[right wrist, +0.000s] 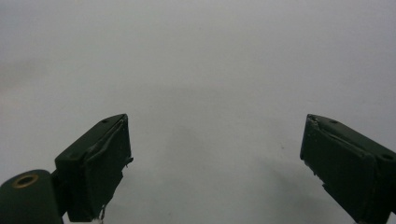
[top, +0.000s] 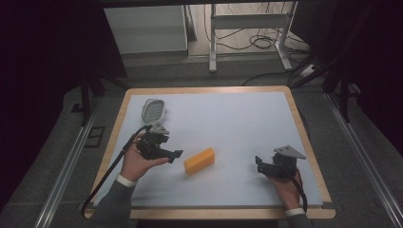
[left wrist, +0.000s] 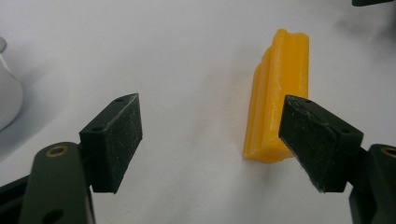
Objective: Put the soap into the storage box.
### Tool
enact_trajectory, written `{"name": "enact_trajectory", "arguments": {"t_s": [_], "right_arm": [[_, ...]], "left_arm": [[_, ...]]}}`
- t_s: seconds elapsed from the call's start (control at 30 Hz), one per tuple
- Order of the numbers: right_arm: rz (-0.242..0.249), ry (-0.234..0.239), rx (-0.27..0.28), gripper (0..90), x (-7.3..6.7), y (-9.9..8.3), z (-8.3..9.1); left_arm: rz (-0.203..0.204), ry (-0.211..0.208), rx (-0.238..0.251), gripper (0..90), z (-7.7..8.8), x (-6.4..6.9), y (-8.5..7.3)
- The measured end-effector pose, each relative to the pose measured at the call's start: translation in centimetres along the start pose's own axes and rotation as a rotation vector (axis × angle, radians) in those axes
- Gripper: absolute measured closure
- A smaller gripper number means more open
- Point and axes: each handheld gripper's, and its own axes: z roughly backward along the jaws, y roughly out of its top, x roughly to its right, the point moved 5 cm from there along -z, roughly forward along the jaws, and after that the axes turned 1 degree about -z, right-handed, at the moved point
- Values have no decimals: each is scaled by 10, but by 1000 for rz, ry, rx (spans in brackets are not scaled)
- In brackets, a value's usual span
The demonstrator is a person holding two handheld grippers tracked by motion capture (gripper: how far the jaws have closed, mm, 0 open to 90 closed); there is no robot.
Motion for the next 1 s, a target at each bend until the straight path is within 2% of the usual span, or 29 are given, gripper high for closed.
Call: {"name": "enact_trajectory", "arguments": {"t_s": [0.3,0.43,0.6,0.77,0.83,0.9,1.0], "right_arm": [[2,2,5,89,0,0,0],[1,2,6,90,0,0,0],[1,2,6,90,0,0,0],[0,0,6,90,0,0,1],[1,0,7,90,0,0,1],[-1,0,7,90,0,0,1],[-2,-2,6,89,0,0,1]], "left_arm": [[-37,-21,-14,221,-9,12,9],[-37,-38,-6,223,-12,16,12],[-44,-36,-19,223,-16,18,13],[-72,-47,-27,222,-20,27,19],[-69,-63,-18,227,-23,31,21],[-87,-54,-34,223,-26,34,23],[-99,-74,-25,223,-29,42,29]]}}
